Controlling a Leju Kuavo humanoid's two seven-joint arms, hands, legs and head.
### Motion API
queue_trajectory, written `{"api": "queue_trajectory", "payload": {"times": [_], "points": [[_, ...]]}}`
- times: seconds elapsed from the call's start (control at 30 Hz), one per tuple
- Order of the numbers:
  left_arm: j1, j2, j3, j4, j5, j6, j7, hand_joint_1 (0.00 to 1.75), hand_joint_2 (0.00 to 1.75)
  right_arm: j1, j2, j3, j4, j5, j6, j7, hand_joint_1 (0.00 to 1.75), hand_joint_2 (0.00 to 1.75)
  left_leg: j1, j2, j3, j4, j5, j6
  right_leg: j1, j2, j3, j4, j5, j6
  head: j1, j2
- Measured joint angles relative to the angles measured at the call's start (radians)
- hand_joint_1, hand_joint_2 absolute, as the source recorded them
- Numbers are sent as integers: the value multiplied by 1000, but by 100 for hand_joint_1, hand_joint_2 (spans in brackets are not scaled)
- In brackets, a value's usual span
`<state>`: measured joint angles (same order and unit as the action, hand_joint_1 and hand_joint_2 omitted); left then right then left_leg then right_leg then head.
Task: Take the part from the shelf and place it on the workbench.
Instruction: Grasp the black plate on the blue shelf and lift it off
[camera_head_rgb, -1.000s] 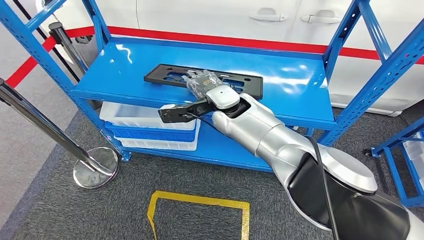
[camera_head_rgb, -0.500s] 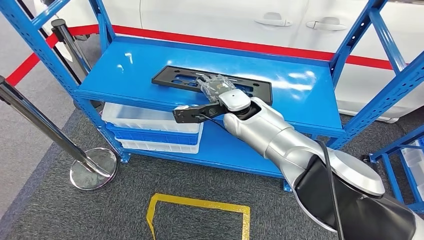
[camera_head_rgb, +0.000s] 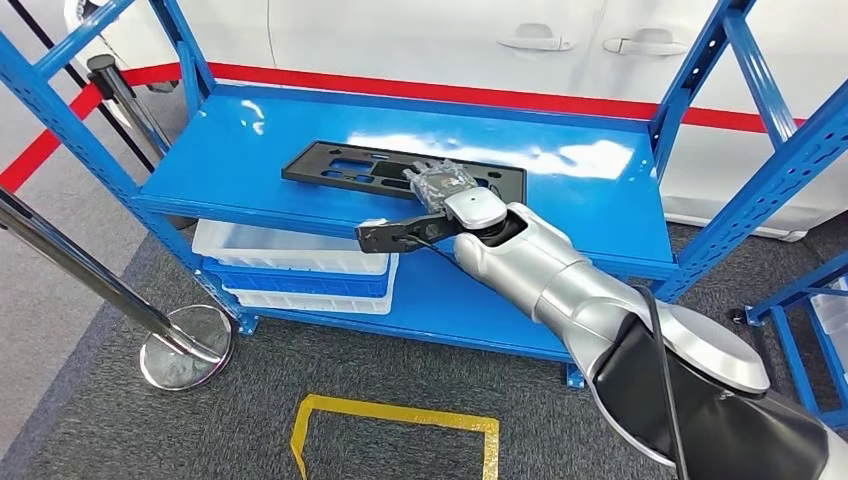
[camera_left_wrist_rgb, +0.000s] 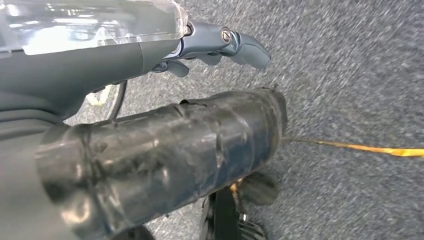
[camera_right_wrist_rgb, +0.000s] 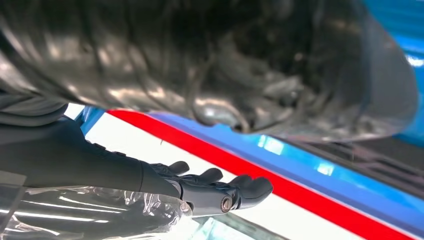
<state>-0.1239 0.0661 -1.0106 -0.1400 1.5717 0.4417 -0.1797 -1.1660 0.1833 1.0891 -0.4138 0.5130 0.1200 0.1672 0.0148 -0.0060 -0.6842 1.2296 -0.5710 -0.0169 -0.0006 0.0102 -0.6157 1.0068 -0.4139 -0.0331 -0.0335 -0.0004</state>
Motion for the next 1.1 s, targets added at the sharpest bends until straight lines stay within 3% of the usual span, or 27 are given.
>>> {"api": "queue_trajectory", "payload": {"times": [0.07, 0.13, 0.2, 0.23, 0.37, 0.43, 0.5, 0.57, 0.6, 0.67, 0.73, 0.8, 0.9, 0.97, 1.03, 1.07, 1.1], "points": [[2, 0, 0, 0, 0, 0, 0, 0, 0, 11, 0, 0, 1, 0, 4, 0, 0, 0, 0, 0, -35, 41, 15, -4, 1, 0, 5, 2, -6, -2, 0, 0], [3, 1, 0, 0, 0, 0, 0, 0, 0, 17, -2, 0, 1, -1, 5, 0, 0, 0, 1, 1, -2, -59, 90, -3, 0, 2, 12, 8, -15, 1, 0, 0], [2, 1, 0, 0, 0, 0, 0, 0, 0, 18, -3, 0, 2, -1, 5, 0, 0, 0, -1, 1, 46, -169, 134, 2, 2, 2, 13, 15, -24, 7, 0, 0], [1, 2, 0, 0, 0, 0, 1, 0, 0, 19, -4, 0, 2, -1, 5, 0, 0, 0, -3, 1, 57, -196, 138, 7, 4, 3, 12, 17, -26, 12, 0, 0], [0, 2, -1, 0, 0, 0, 1, 0, 0, 22, -5, 0, 3, -1, 5, -1, 0, 0, -1, -1, 68, -213, 133, 26, 5, 1, 5, 29, -39, 29, 1, 0], [1, 1, -1, 0, 0, 1, 1, 0, 0, 21, -6, 0, 3, -1, 4, -1, 0, 0, 2, 0, 75, -217, 131, 36, 2, -1, -31, 106, -80, 40, 4, 0], [1, 2, -1, 0, 0, 2, 1, 0, 0, 24, -8, 0, 3, -1, 5, -1, 0, 0, 1, 0, 78, -217, 128, 43, -1, -2, -100, 235, -131, 46, 6, 0], [0, 2, -1, 0, 0, 3, 1, 0, 0, 32, -11, 0, 4, -1, 5, -1, 0, 0, 0, -1, 81, -216, 124, 46, -2, -2, -144, 300, -134, 46, 6, 0], [0, 2, -1, 0, 0, 3, 2, 0, 0, 35, -12, 0, 5, -1, 5, -1, 0, 0, 0, -1, 83, -216, 122, 46, -2, -2, -142, 285, -112, 45, 6, 0], [1, 2, -1, 0, 0, 3, 3, 0, 0, 35, -12, 0, 5, -1, 5, -1, 0, 0, 0, -3, 93, -215, 114, 43, -1, -2, -83, 156, -39, 37, 6, 0], [0, 2, -1, 0, 0, 3, 3, 0, 0, 32, -12, 0, 5, -1, 5, -1, 0, 0, -2, -4, 99, -215, 108, 36, 4, -1, -24, 42, -3, 29, 6, 0], [-1, 2, -1, 0, 0, 4, 4, 0, 0, 32, -13, 0, 5, -1, 5, -1, 0, 0, -3, -4, 100, -218, 106, 26, 9, 0, -9, 18, -8, 23, 5, 0], [0, 1, -2, 0, 0, 4, 4, 0, 0, 33, -14, 0, 5, -1, 5, -2, 0, 0, -2, -2, 97, -204, 90, 11, 5, 0, 1, 4, -7, 9, 4, 0], [0, 2, -2, 0, 0, 4, 4, 0, 0, 32, -14, 0, 5, -1, 4, -2, 0, 0, -1, 0, 54, -114, 45, 5, 1, 0, 11, -4, -7, 1, -1, 0], [-1, 3, -3, 0, 0, 5, 3, 0, 0, 35, -14, 0, 6, -1, 5, -1, 0, 0, -1, 0, -17, 14, 3, 1, 3, 0, 14, -4, -11, -4, -4, 0], [0, 3, -3, 0, 0, 5, 3, 0, 0, 37, -14, 0, 6, -1, 5, -1, 0, 0, -1, 0, -41, 48, 3, -1, 4, 0, 16, -2, -14, -5, -4, 0], [2, 3, -3, 0, 0, 5, 3, 0, 0, 39, -14, 0, 6, -1, 5, -1, 0, 0, -1, 0, -49, 47, 21, -1, 4, 1, 19, 0, -18, -6, -4, 0]]}}
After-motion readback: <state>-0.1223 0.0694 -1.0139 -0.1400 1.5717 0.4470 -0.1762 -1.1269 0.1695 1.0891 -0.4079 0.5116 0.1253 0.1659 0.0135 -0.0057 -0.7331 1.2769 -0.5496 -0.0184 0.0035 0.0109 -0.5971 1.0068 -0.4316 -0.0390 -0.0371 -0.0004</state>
